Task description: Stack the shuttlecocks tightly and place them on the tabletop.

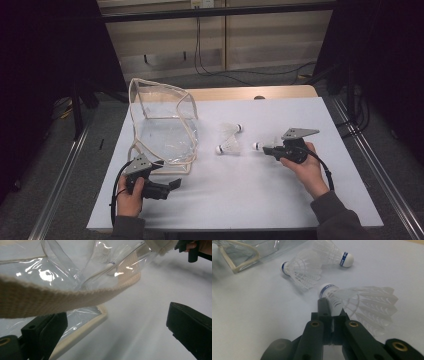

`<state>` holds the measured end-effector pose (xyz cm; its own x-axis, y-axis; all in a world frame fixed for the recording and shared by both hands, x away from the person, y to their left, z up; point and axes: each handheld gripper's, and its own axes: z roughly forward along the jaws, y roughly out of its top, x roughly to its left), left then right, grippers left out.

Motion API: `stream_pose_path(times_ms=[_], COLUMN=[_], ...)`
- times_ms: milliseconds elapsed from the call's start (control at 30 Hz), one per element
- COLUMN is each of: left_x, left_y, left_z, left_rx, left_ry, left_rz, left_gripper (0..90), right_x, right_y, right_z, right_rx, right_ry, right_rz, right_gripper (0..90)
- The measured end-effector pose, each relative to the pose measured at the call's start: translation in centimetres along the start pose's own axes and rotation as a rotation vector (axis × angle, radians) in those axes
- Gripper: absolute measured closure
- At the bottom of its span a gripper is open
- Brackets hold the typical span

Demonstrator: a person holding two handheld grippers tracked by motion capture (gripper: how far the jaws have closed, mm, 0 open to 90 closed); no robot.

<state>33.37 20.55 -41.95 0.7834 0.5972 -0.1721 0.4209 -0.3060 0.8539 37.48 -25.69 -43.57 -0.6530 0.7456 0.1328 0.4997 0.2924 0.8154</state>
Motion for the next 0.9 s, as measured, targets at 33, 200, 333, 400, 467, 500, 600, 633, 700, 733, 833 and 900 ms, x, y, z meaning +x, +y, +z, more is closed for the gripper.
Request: stream_pose_path(times_ms=[33,200,333,400,467,500,600,633,700,733,833,900], left_x=[0.0,0.0,0.0,0.0,0.0,0.0,0.0,0.0,0.0,0.0,0.0,0.0], left_y=[0.0,0.0,0.0,0.0,0.0,0.0,-0.1,-0.1,-0.1,-0.1,-0.1,-0.1], left_z=[0.0,0.0,0.0,0.0,0.0,0.0,0.0,0.0,0.0,0.0,0.0,0.0], left_rx=[0.001,0.0,0.002,-0.002,0.002,0.003,0.0,-0.001,-0.002,-0.002,-0.001,0.0], left_ry=[0.0,0.001,0.001,-0.001,0.001,0.001,0.0,-0.001,0.0,0.0,0.002,0.002], left_rz=[0.002,0.002,0.003,0.002,0.001,0.002,0.0,-0.001,-0.001,-0.003,-0.002,-0.002], left_gripper=[3.7,3.7,3.7,3.7,3.7,3.7,3.7,3.7,3.7,3.7,3.7,3.7], right_x=[0.0,0.1,0.1,0.1,0.2,0.2,0.3,0.3,0.3,0.2,0.2,0.2], right_y=[0.1,0.4,0.6,0.7,0.8,0.9,1.0,1.1,1.1,1.1,1.2,1.2], right_z=[0.0,0.2,0.3,0.4,0.5,0.5,0.7,0.8,0.8,0.9,0.9,1.0], right_rx=[-0.002,-0.005,-0.004,-0.006,-0.008,-0.009,-0.009,-0.009,-0.008,-0.01,-0.01,-0.008], right_ry=[0.001,0.007,0.008,0.009,0.012,0.013,0.012,0.01,0.011,0.011,0.013,0.014], right_rz=[-0.002,-0.012,-0.012,-0.013,-0.016,-0.017,-0.017,-0.018,-0.015,-0.014,-0.018,-0.016], right_gripper=[89.1,89.1,89.0,89.0,89.1,89.0,89.0,89.0,89.0,89.1,89.0,89.0])
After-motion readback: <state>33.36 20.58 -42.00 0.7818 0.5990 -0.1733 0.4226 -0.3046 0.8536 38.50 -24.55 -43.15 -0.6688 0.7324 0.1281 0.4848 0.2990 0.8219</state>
